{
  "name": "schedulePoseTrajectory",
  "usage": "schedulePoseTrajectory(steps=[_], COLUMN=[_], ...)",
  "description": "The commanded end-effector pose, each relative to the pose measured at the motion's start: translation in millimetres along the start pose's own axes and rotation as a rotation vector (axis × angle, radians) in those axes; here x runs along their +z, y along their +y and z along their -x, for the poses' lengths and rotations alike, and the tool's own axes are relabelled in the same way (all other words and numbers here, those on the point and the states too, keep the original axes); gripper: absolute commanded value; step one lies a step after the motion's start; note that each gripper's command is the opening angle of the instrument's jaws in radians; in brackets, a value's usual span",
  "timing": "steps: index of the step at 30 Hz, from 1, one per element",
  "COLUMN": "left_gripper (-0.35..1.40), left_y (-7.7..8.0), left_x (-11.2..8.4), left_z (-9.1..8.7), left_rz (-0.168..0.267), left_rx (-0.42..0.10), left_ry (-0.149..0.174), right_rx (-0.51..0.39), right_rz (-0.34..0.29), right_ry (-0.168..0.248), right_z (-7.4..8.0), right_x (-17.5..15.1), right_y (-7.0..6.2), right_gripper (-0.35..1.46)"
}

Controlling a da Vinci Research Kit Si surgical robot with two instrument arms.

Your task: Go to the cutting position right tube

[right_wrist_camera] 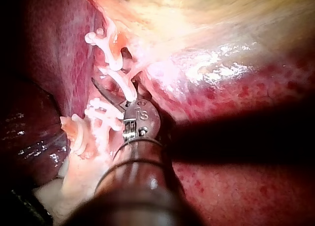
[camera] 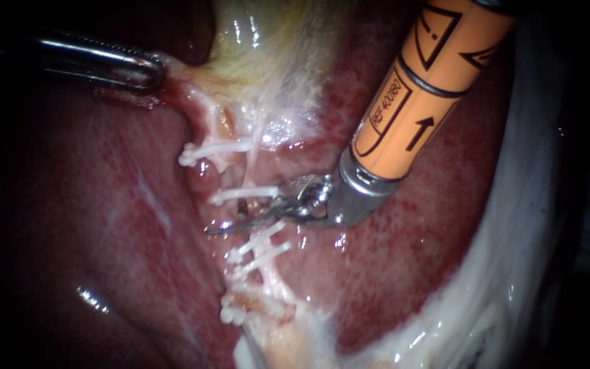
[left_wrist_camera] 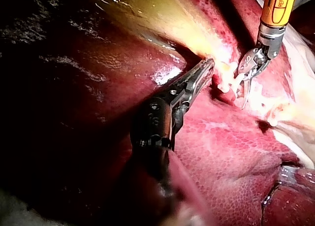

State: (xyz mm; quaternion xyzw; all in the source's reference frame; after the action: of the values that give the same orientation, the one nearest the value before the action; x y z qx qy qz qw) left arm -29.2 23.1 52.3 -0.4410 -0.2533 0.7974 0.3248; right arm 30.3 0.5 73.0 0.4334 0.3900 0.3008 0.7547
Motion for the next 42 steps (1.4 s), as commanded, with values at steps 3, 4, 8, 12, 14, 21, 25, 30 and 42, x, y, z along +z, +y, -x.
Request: schedulePoseTrajectory(steps=[3,4,8,12,14,21,25,30,42], left_gripper=[-0.35,-0.35,-0.35,-0.35,-0.35,-0.35,-0.35,-0.35,-0.35], left_y=[0.0,0.0,0.0,0.0,0.0,-0.1,-0.1,-0.2,-0.2], left_x=[0.0,0.0,0.0,-0.1,-0.2,-0.4,-0.6,-0.7,-0.9], left_z=[0.0,0.0,0.0,0.0,0.0,-0.1,-0.1,-0.1,-0.1], left_rz=[0.0,0.0,0.0,0.0,0.001,0.003,0.001,0.002,0.0], left_rx=[0.0,0.0,0.0,0.001,0.001,0.0,0.0,0.0,0.0], left_ry=[0.0,0.0,0.0,0.0,0.0,-0.001,0.0,0.0,0.001], right_rx=[0.0,0.0,-0.006,-0.017,-0.029,-0.041,-0.057,-0.075,-0.096], right_rz=[-0.003,-0.004,-0.007,-0.022,-0.037,-0.137,-0.177,-0.228,-0.294], right_ry=[-0.002,-0.003,-0.004,-0.01,-0.009,-0.022,-0.035,-0.034,-0.037], right_z=[0.0,0.0,0.1,0.4,0.6,0.9,1.2,1.4,1.9], right_x=[-0.2,-0.3,-0.9,-2.0,-2.8,-4.8,-4.9,-4.7,-5.5], right_y=[-0.1,-0.1,-0.3,-0.7,-1.0,-2.3,-3.1,-4.0,-3.7], right_gripper=[1.43,1.43,1.43,1.43,1.43,1.43,1.45,1.45,1.45])
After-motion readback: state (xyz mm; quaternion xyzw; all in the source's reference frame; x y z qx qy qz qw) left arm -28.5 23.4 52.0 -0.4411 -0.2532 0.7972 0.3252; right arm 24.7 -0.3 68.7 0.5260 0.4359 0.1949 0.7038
